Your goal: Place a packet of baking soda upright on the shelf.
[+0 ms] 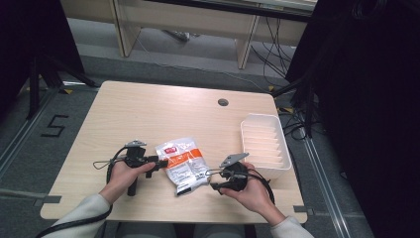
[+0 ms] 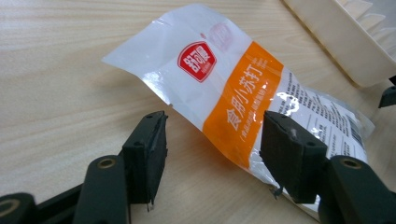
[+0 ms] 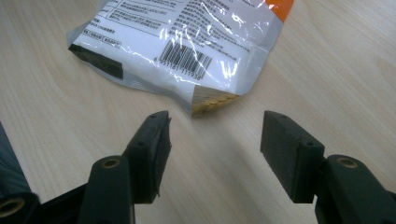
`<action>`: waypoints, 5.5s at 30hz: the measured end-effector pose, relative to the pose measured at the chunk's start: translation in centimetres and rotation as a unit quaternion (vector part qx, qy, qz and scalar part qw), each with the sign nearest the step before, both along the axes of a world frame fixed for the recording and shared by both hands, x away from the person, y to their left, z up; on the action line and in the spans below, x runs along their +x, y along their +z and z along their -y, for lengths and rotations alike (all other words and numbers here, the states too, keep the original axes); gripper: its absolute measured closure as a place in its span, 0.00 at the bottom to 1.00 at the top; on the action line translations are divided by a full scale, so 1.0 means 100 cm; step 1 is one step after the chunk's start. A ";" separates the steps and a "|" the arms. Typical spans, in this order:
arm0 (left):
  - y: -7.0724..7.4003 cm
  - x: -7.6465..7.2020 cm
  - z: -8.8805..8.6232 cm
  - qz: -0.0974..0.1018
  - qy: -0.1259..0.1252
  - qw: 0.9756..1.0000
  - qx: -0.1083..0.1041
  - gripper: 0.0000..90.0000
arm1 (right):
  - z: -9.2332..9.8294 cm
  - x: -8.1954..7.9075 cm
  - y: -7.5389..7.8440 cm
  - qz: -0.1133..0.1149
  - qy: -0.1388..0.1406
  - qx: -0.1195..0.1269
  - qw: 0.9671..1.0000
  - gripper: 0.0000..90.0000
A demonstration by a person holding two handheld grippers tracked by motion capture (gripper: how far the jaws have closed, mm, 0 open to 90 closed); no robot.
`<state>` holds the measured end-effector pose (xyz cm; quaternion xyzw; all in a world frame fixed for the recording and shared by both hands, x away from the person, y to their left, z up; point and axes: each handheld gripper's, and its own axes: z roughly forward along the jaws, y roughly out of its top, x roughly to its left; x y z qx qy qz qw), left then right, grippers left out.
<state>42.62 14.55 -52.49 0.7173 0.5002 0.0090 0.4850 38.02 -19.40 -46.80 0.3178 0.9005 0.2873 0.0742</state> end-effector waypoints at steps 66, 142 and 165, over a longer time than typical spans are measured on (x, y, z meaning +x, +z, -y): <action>0.079 -0.037 0.031 0.160 -0.168 0.965 -0.122 1.00 | 0.016 0.014 0.068 0.073 0.008 -0.016 0.997 0.45; 0.043 -0.073 -0.011 0.181 -0.150 0.972 -0.026 0.51 | -0.044 0.078 0.186 0.011 0.334 -0.261 0.906 1.00; 0.040 -0.070 -0.010 0.170 -0.142 0.975 -0.037 0.51 | 0.012 0.120 0.204 0.030 0.302 -0.256 0.918 1.00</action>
